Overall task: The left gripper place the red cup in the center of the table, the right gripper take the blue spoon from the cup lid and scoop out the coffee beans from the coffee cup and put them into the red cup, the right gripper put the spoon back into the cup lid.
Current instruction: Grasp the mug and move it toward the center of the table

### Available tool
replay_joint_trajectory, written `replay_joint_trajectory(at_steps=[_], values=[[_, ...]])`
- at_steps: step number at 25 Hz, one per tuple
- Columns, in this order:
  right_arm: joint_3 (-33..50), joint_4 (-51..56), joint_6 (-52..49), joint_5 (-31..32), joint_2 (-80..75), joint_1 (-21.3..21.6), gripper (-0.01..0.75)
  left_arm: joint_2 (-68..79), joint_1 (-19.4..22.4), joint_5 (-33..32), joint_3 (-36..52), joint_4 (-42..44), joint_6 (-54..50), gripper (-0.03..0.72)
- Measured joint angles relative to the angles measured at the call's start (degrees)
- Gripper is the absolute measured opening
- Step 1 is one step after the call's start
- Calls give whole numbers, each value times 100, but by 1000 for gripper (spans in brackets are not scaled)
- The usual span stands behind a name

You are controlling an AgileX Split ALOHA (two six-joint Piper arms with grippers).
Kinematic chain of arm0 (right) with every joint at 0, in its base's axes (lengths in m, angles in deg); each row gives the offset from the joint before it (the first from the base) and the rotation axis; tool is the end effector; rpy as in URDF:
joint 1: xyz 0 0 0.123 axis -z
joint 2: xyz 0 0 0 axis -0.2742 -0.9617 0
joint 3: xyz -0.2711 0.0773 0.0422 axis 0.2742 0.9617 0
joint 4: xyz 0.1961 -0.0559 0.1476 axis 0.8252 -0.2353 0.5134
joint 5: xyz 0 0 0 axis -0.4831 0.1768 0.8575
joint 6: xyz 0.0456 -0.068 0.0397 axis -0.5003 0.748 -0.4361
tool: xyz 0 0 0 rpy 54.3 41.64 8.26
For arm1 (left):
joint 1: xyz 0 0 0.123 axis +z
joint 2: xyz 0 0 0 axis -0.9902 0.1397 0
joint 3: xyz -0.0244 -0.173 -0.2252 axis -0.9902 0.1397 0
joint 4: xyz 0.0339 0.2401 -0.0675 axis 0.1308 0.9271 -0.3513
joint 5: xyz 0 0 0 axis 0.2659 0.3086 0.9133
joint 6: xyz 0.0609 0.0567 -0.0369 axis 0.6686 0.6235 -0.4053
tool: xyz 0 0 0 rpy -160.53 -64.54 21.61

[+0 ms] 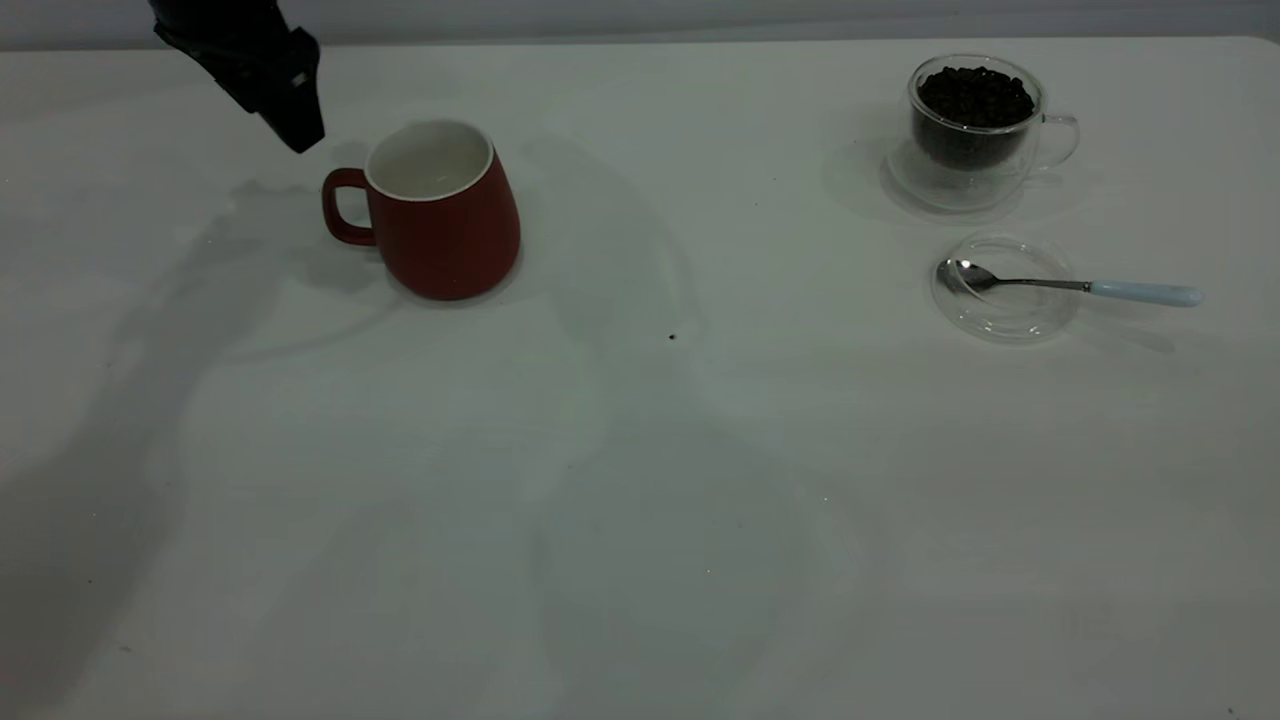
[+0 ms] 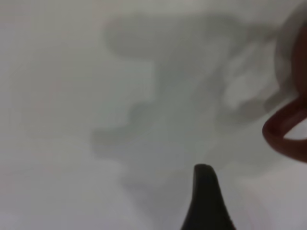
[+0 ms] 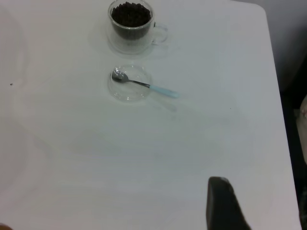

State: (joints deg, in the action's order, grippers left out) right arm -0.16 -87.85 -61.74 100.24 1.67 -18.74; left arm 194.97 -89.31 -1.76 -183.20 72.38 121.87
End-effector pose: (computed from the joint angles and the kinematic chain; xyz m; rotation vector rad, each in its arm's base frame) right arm -0.0067 -0.0003 0.2629 -0.1175 2.1242 -0.0070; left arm 0.4769 -0.0663 0.0944 1.1232 2.5571 0.0656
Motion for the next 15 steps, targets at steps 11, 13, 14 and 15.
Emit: replay_joint_trajectory(at_steps=[11,13,14,15], values=[[0,0,0,0,0,0,415,23,-105,-830,0,-4,2743,587],[0,0,0,0,0,0,415,34,-105,-770,-5,23,2829,587],[0,0,0,0,0,0,415,34,-105,-740,-17,26,2845,587],[0,0,0,0,0,0,415,54,-105,-728,-58,26,2886,587]])
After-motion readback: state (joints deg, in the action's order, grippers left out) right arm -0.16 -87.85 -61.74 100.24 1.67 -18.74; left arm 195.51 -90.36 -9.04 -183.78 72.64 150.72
